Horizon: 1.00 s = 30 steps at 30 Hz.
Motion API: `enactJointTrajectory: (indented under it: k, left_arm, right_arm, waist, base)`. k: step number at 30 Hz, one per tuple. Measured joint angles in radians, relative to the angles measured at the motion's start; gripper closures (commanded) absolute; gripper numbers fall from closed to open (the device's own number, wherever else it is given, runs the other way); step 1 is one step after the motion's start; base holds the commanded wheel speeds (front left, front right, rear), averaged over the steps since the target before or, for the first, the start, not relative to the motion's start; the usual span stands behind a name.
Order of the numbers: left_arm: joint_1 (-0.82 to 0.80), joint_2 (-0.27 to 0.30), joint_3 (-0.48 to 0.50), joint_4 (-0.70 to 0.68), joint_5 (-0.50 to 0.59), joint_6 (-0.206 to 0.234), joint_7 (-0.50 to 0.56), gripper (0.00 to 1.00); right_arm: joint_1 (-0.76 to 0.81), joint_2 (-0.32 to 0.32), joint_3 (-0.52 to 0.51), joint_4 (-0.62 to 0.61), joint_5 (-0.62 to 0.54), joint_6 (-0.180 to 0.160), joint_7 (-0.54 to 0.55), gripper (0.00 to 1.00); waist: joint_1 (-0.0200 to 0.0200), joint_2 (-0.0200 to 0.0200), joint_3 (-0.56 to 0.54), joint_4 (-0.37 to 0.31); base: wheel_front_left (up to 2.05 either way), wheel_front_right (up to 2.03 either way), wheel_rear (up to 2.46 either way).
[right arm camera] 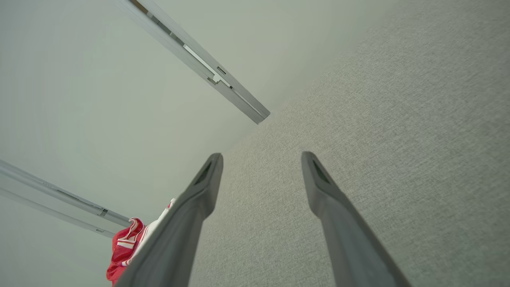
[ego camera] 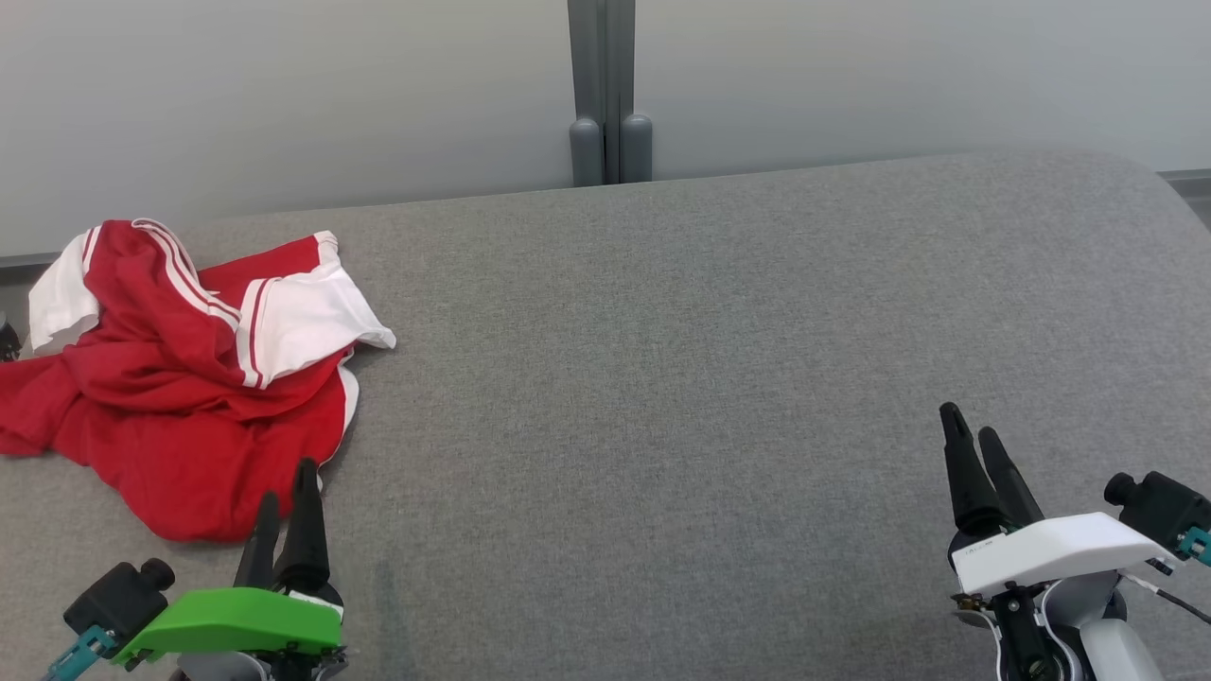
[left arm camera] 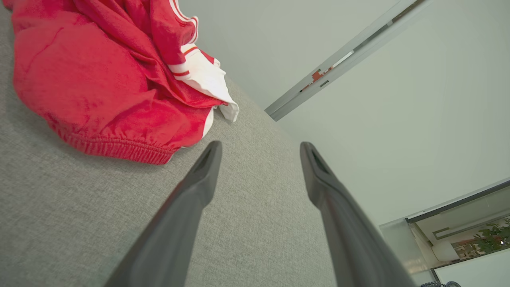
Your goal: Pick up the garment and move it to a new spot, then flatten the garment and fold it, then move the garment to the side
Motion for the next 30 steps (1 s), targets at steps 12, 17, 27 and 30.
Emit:
enactJointTrajectory:
  k: [12,17,27,30]
  left_arm:
    - [0.021,0.001,-0.016,-0.004,0.198,0.027,-0.037,0.0]
    - [0.025,0.001,-0.021,0.0,0.263,0.034,-0.053,0.0]
    - [0.035,0.003,-0.026,-0.004,0.375,0.044,-0.08,0.0]
    - [0.037,0.003,-0.027,-0.005,0.399,0.044,-0.089,0.0]
  right_arm:
    - [0.003,-0.007,0.015,-0.012,-0.188,0.0,-0.039,0.0]
    - [0.006,-0.008,0.021,-0.016,-0.257,0.0,-0.055,0.0]
    - [0.009,-0.01,0.04,-0.021,-0.381,0.0,-0.082,0.0]
    - [0.009,-0.01,0.045,-0.021,-0.418,0.0,-0.09,0.0]
  waist:
    - [0.0,0.0,0.002,-0.003]
    - [0.0,0.0,0.003,-0.003]
    - [0.0,0.0,0.005,0.0]
    - [0.0,0.0,0.007,0.001]
  base:
    - [0.0,0.0,0.0]
    - [0.0,0.0,0.0]
    - [0.0,0.0,0.0]
    - [0.0,0.0,0.0]
